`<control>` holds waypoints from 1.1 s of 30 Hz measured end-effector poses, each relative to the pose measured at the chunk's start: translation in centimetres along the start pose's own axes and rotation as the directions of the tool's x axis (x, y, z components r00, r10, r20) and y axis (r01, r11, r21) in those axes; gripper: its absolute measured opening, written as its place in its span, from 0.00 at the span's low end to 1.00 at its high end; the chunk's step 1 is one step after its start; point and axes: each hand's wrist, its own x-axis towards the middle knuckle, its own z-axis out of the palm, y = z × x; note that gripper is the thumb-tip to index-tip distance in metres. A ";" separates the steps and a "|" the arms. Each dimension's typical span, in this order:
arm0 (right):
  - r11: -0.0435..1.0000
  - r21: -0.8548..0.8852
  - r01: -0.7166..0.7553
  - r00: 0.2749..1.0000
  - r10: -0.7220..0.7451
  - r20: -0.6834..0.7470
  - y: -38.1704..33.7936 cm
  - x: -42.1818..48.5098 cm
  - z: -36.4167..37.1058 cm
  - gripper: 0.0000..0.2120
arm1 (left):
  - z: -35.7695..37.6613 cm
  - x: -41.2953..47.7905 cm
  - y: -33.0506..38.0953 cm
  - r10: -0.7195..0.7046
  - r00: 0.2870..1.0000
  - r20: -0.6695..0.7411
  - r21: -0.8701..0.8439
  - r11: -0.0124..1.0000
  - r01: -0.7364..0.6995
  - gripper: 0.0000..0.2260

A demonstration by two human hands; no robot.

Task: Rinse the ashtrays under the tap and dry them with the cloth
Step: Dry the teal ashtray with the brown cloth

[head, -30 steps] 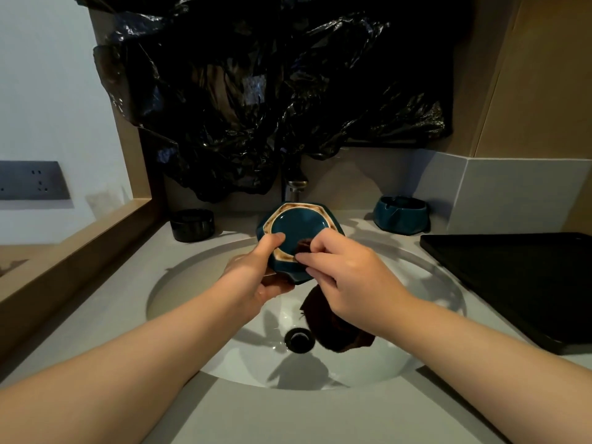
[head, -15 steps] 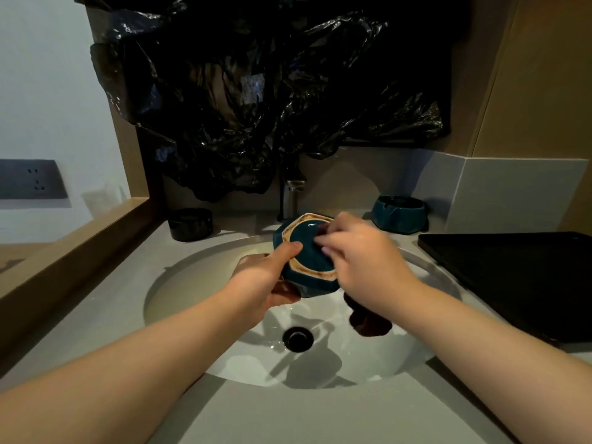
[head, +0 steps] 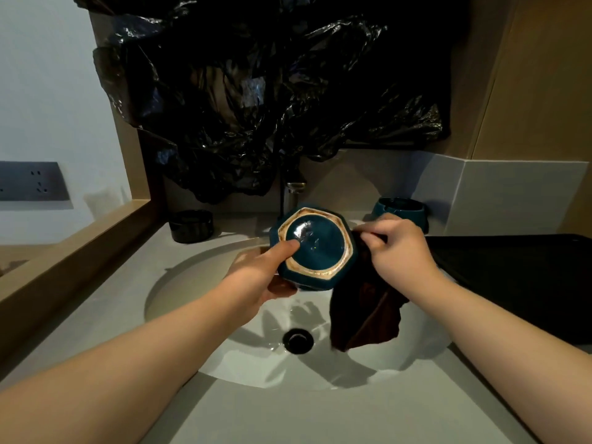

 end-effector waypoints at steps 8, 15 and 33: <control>0.529 0.432 -0.731 0.682 0.594 0.427 -0.5 0.8 -2.1 0.17 | -0.6 -1.5 -0.2 0.799 0.505 0.327 0.694 0.160 -0.702 0.26; 0.524 0.343 -0.780 0.592 0.438 0.676 -0.6 0.2 -2.9 0.28 | -0.4 -1.1 -0.3 0.785 0.148 0.602 0.576 -0.298 -0.761 0.33; 0.714 0.271 -0.645 0.680 0.376 0.629 -0.8 -0.4 -3.1 0.12 | -0.5 -0.5 -0.3 -0.032 0.890 0.455 -0.004 0.999 0.038 0.24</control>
